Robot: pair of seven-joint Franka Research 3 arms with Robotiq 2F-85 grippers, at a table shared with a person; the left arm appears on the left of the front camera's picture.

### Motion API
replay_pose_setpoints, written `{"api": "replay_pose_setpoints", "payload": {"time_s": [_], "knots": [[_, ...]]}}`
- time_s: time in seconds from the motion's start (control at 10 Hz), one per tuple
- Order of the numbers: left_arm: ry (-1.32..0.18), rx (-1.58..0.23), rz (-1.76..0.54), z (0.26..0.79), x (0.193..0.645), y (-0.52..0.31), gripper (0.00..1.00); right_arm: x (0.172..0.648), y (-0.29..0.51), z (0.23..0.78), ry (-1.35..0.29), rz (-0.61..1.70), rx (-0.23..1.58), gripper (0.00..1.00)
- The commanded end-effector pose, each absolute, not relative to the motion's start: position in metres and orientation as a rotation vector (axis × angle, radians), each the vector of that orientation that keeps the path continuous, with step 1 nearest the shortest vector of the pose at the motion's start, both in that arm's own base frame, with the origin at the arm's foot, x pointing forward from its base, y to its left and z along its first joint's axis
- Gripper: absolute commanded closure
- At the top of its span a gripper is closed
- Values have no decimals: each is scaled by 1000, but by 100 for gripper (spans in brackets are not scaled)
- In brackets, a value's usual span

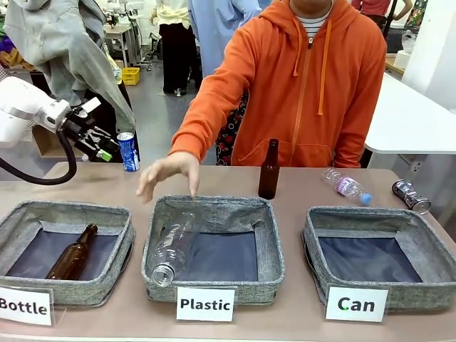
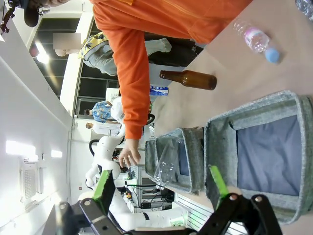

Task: Sort the can waste into the basket.
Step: Pick up the can waste from the table and place it in the right Fabric basket.

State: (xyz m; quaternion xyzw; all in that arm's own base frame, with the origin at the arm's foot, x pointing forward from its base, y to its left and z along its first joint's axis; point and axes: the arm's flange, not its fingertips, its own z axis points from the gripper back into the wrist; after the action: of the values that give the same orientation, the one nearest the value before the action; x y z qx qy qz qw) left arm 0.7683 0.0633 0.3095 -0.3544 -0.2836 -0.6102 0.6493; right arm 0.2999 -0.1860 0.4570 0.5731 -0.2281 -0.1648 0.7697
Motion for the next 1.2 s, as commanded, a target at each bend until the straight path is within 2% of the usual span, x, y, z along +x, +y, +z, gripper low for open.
{"api": "replay_pose_setpoints", "payload": {"time_s": [0.0,0.6,1.1], "knots": [[-623,-820,-1379,316,805,60,0,302,-186,458,-526,-343,1258,0],[-735,-813,-1350,302,823,38,0,302,-186,458,-526,-343,1258,0],[-751,-848,-1383,298,830,28,0,302,-186,458,-526,-343,1258,0]]}}
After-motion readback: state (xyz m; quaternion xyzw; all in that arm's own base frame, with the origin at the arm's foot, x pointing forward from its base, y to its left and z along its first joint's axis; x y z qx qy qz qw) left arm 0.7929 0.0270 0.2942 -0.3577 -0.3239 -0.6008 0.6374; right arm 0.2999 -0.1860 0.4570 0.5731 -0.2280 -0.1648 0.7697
